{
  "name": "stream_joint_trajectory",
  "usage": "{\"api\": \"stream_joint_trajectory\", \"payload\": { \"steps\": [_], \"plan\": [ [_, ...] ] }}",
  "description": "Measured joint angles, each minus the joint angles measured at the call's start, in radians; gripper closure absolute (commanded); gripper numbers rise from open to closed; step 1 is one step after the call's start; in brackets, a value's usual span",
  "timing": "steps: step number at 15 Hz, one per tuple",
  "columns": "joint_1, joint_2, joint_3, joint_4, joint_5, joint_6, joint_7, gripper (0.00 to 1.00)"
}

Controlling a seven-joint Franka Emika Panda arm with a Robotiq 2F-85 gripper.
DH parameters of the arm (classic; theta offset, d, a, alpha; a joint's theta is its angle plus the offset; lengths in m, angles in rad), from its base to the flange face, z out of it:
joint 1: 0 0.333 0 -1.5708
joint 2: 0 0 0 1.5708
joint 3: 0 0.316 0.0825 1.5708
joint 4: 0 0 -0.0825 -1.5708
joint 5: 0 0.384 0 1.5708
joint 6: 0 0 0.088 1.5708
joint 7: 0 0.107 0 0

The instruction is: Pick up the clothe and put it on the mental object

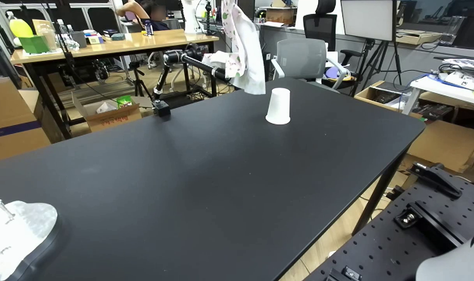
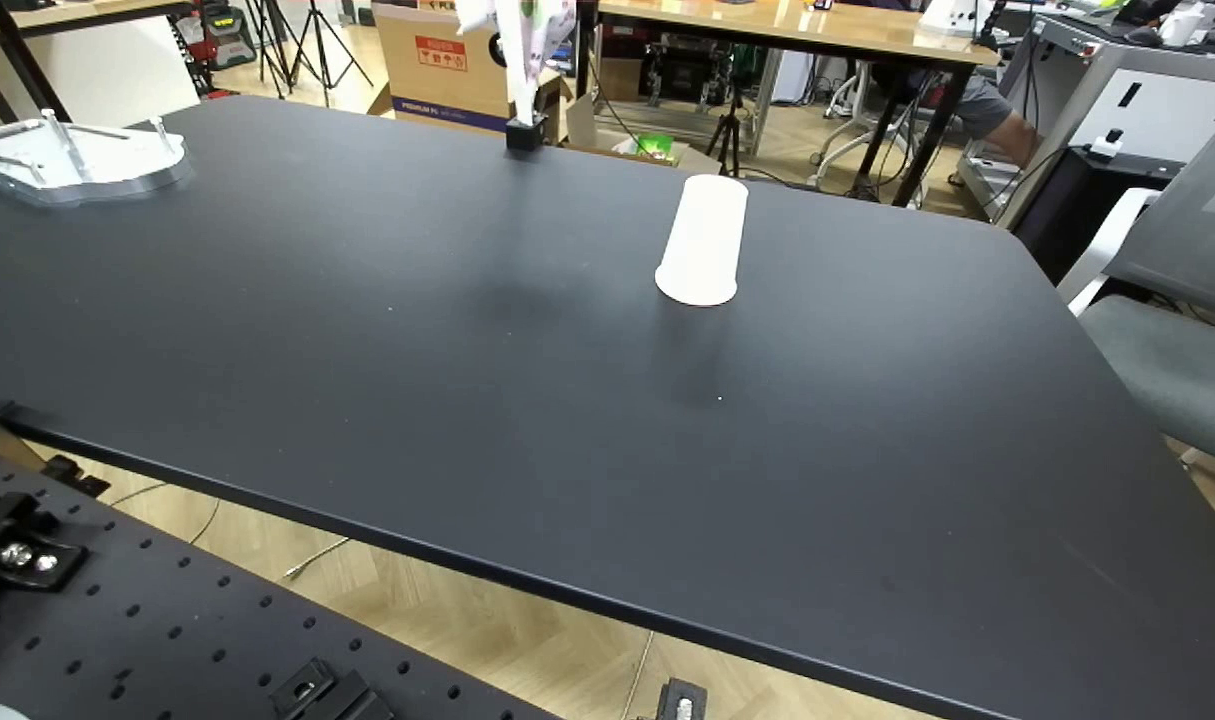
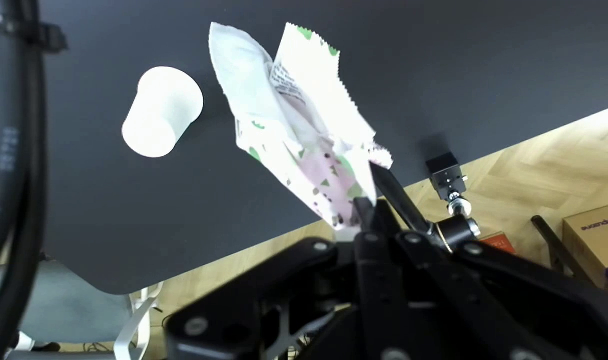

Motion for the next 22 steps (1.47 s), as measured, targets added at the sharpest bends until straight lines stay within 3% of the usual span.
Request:
{"api": "stream_joint_trajectory", "payload": {
  "steps": [8,22],
  "plan": [
    [0.019,0.079,-0.011,0.010,0.032,0.060,0.067,1.00],
    [-0.020,0.069,-0.062,0.066,-0.001,0.130,0.240,1.00]
  ]
}}
